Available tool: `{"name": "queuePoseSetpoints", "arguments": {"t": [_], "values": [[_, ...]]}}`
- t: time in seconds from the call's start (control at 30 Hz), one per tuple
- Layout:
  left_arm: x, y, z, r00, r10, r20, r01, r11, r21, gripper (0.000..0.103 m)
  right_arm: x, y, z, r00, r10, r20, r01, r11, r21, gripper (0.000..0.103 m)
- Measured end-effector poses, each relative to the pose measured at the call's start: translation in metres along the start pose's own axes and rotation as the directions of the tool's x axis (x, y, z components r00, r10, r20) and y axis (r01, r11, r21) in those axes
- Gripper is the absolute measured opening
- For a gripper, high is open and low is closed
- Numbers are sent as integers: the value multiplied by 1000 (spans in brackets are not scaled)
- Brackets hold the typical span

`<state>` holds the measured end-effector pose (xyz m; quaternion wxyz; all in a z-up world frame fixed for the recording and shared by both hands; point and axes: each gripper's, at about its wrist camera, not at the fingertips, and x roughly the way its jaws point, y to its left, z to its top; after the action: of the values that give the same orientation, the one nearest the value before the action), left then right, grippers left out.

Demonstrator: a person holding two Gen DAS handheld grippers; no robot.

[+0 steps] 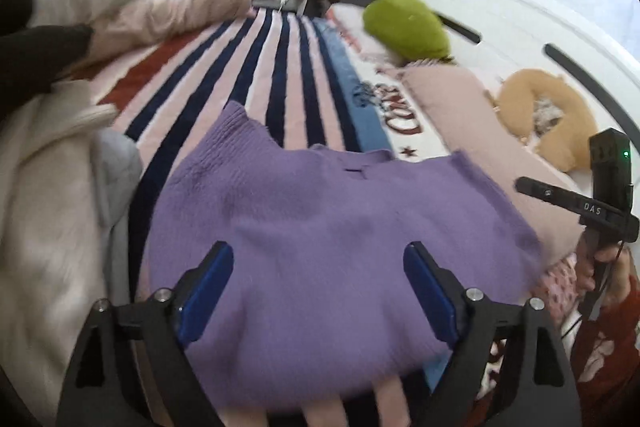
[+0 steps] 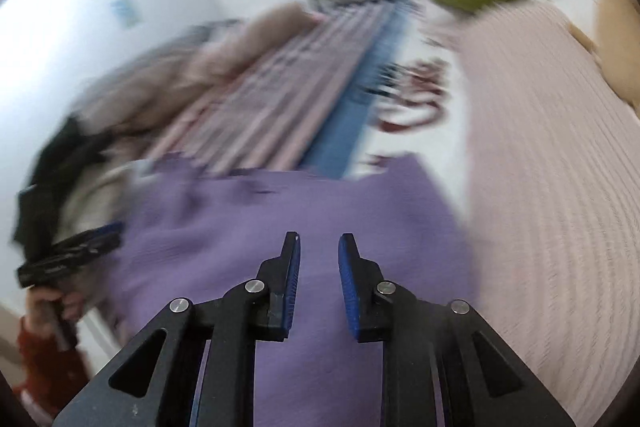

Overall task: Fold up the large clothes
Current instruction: 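Grasp the folded cardigan edge with both grippers and fold it over again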

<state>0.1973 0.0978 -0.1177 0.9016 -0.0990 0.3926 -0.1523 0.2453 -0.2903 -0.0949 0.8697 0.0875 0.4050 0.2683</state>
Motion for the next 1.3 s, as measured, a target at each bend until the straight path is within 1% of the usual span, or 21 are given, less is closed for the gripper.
{"name": "queuePoseSetpoints", "arguments": {"t": [0.07, 0.1, 0.2, 0.27, 0.33, 0.37, 0.47, 0.53, 0.6, 0.73, 0.77, 0.8, 0.83, 0.87, 0.93, 1.0, 1.03, 1.13, 1.23, 1.27, 1.3], "values": [[-15, -2, -17, 999, -30, 21, 30, 999, -24, 94, -3, 31, -15, 995, 95, 29, -94, 995, -20, 16], [-22, -1, -29, 998, -49, 24, 50, 998, -46, 95, -3, 45, -23, 989, 146, 35, -145, 989, -30, 16], [-28, 3, -55, 998, -64, 13, 65, 993, -103, 95, 7, 79, -44, 974, 226, 31, -225, 973, -48, 16], [-23, 7, -72, 998, -56, -6, 55, 991, -124, 96, 19, 97, -55, 975, 221, 31, -218, 973, -73, 16], [-9, 14, -84, 998, -63, -26, 58, 985, -163, 95, 34, 108, -63, 986, 162, 34, -157, 980, -122, 16], [-4, 18, -88, 997, -67, -28, 61, 981, -184, 95, 47, 110, -66, 990, 138, 21, -134, 984, -118, 16], [11, 30, -97, 994, -109, 12, 108, 962, -251, 95, 73, 103, -72, 989, 148, -26, -150, 987, -66, 15], [22, 37, -101, 990, -142, 16, 141, 946, -292, 95, 93, 97, -81, 991, 99, -85, -104, 993, -48, 12], [36, 44, -104, 987, -162, 3, 153, 926, -346, 95, 106, 86, -84, 986, 114, -122, -115, 993, -5, 10], [41, 50, -102, 978, -188, 88, 207, 901, -380, 95, 103, 80, -81, 986, 122, -118, -120, 993, 23, 6], [43, 52, -100, 976, -190, 105, 217, 892, -397, 95, 97, 83, -80, 986, 129, -105, -127, 992, 21, 7], [45, 54, -98, 973, -192, 128, 228, 879, -418, 94, 92, 86, -81, 985, 143, -96, -142, 990, 13, 13], [46, 55, -95, 971, -191, 142, 234, 875, -425, 82, 87, 87, -81, 985, 148, -93, -148, 989, 5, 13], [46, 54, -92, 970, -185, 155, 234, 877, -419, 74, 84, 91, -82, 985, 139, -99, -141, 990, -20, 13], [45, 44, -84, 967, -185, 173, 237, 902, -361, 56, 87, 96, -88, 987, 102, -123, -109, 993, -50, 13], [42, 32, -74, 964, -197, 181, 246, 918, -312, 44, 97, 96, -97, 981, 104, -162, -116, 991, -63, 13], [40, 27, -68, 957, -217, 195, 268, 918, -293, 38, 97, 92, -100, 981, 120, -152, -129, 991, -48, 13], [33, 4, -46, 930, -283, 234, 333, 918, -214, 34, 93, 79, -101, 973, 193, -124, -192, 981, 27, 13], [38, -37, -24, 921, -329, 210, 355, 930, -97, 34, 78, 61, -98, 958, 265, -105, -256, 962, 94, 15], [42, -49, -19, 916, -349, 196, 368, 927, -70, 34, 63, 50, -95, 959, 270, -85, -260, 960, 105, 16], [49, -66, -15, 907, -387, 166, 398, 917, -36, 34, 50, 43, -92, 968, 244, -58, -238, 966, 100, 17]]}}
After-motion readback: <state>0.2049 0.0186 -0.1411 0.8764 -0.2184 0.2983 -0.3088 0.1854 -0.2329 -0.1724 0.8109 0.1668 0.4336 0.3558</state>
